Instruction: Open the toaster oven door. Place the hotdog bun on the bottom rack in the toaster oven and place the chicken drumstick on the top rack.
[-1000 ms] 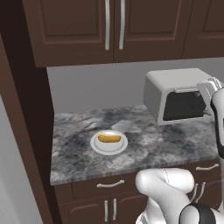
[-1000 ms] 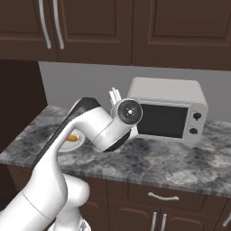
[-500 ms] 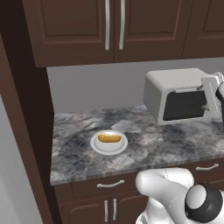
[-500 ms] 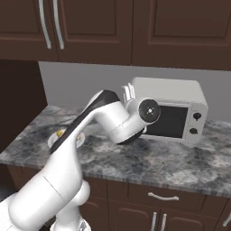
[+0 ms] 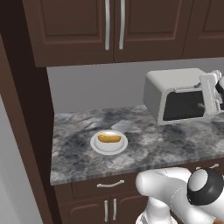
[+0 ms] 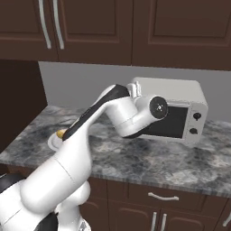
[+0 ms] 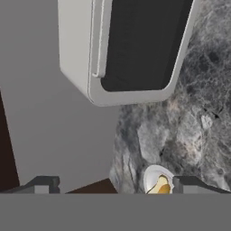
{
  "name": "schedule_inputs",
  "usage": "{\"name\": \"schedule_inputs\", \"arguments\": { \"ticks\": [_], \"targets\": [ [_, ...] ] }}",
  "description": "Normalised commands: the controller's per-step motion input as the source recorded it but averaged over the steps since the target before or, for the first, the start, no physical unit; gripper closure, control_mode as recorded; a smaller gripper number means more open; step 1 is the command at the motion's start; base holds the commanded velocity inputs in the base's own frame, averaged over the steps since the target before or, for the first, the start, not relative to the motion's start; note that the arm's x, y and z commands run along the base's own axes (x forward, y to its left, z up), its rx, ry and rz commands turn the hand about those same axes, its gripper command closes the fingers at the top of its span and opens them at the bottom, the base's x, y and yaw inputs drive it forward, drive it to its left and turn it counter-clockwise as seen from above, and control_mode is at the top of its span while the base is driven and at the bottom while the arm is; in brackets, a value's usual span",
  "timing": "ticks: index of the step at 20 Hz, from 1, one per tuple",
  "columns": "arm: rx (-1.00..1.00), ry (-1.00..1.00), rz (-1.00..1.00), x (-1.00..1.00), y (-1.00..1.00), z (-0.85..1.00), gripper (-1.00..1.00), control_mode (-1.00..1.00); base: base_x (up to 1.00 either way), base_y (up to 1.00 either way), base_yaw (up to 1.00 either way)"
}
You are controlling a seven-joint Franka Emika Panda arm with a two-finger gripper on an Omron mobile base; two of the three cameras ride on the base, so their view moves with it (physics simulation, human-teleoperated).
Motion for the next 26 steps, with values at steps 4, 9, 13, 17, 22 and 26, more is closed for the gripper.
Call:
{"name": "schedule_inputs", "arguments": {
  "ticks": [4, 9, 13, 17, 22, 26],
  "targets": [
    [0.08, 0.04, 0.0, 0.29, 0.0, -0.2, -1.0, -1.0, 0.0, 0.0, 0.0],
    [0.05, 0.08, 0.0, 0.33, 0.0, -0.03, -1.0, -1.0, 0.0, 0.0, 0.0],
    [0.08, 0.15, 0.0, 0.18, -0.12, -0.01, -1.0, -1.0, 0.0, 0.0, 0.0],
    [0.07, 0.12, 0.0, 0.21, -0.19, 0.0, -1.0, -1.0, 0.0, 0.0, 0.0],
    [0.06, 0.12, 0.0, 0.26, -0.13, -0.07, -1.0, -1.0, 0.0, 0.0, 0.0],
    [0.09, 0.11, 0.0, 0.13, -0.03, -0.24, -1.0, -1.0, 0.0, 0.0, 0.0]
  ]
}}
